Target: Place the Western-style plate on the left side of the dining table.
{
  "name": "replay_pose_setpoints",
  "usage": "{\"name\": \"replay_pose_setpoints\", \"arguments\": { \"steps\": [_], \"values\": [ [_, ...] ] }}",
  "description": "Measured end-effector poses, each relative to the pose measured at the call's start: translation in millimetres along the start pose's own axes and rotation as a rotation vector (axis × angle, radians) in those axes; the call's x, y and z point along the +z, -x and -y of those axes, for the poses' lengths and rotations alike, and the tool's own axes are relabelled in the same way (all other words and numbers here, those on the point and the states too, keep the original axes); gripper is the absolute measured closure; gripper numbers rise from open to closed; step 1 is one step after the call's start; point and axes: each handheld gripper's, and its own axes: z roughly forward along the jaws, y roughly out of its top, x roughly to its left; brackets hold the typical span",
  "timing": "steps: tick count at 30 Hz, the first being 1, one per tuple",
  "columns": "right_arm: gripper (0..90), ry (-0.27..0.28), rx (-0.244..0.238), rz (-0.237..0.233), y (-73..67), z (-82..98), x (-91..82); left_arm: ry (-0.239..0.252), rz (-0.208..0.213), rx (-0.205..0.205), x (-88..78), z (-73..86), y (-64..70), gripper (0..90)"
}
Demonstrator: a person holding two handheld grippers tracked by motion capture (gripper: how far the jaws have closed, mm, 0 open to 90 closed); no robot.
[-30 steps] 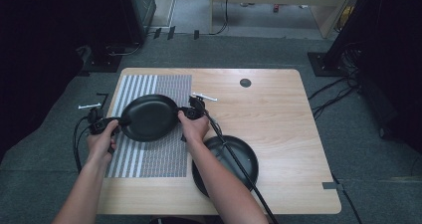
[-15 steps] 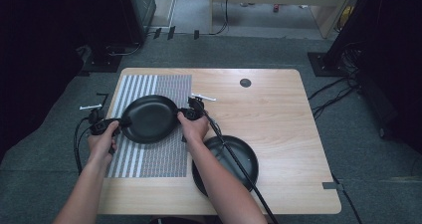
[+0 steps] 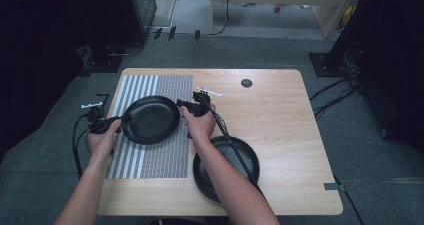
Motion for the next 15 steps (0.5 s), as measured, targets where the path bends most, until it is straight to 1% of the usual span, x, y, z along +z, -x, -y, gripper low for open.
{"name": "replay_pose_setpoints", "arguments": {
  "steps": [1, 2, 3, 4, 6, 9, 11, 12, 13, 14, 15],
  "values": [
    [51.6, 0.005, -0.016, -0.005, 0.6, -1.2, -3.4, 0.004, -0.007, 0.008, -2.2, -0.2, 1.3, 26.8],
    [50.6, 0.006, -0.03, -0.007, 0.5, -1.9, -6.5, 0.009, -0.023, 0.027, -5.6, 0.0, 3.9, 24.6],
    [49.6, 0.021, -0.07, -0.002, 0.9, -2.7, -11.6, 0.013, -0.034, 0.041, -8.0, 0.6, 6.4, 22.1],
    [49.0, 0.026, -0.089, -0.001, 1.1, -3.6, -16.2, 0.017, -0.04, 0.055, -10.3, 1.5, 9.0, 19.8],
    [45.3, 0.03, -0.102, -0.016, 1.5, -5.3, -24.7, 0.023, -0.043, 0.077, -14.1, 3.5, 13.5, 16.5],
    [39.7, 0.041, -0.141, -0.017, 3.0, -8.7, -41.1, 0.044, -0.028, 0.106, -21.2, 7.9, 21.0, 12.7],
    [35.4, 0.036, -0.176, -0.039, 5.7, -10.8, -54.2, 0.067, -0.008, 0.124, -26.3, 10.8, 26.2, 9.7],
    [35.4, 0.03, -0.192, -0.048, 6.8, -11.5, -58.9, 0.076, 0.003, 0.129, -28.7, 12.3, 28.6, 9.5],
    [34.3, 0.025, -0.213, -0.056, 7.9, -12.3, -64.9, 0.083, 0.018, 0.13, -30.8, 13.9, 31.0, 9.5],
    [32.6, 0.027, -0.239, -0.053, 8.8, -12.9, -70.4, 0.087, 0.035, 0.137, -33.4, 16.1, 34.0, 8.9],
    [31.8, 0.033, -0.274, -0.041, 10.0, -13.6, -77.1, 0.093, 0.042, 0.142, -34.9, 17.5, 35.8, 7.0]
  ]
}}
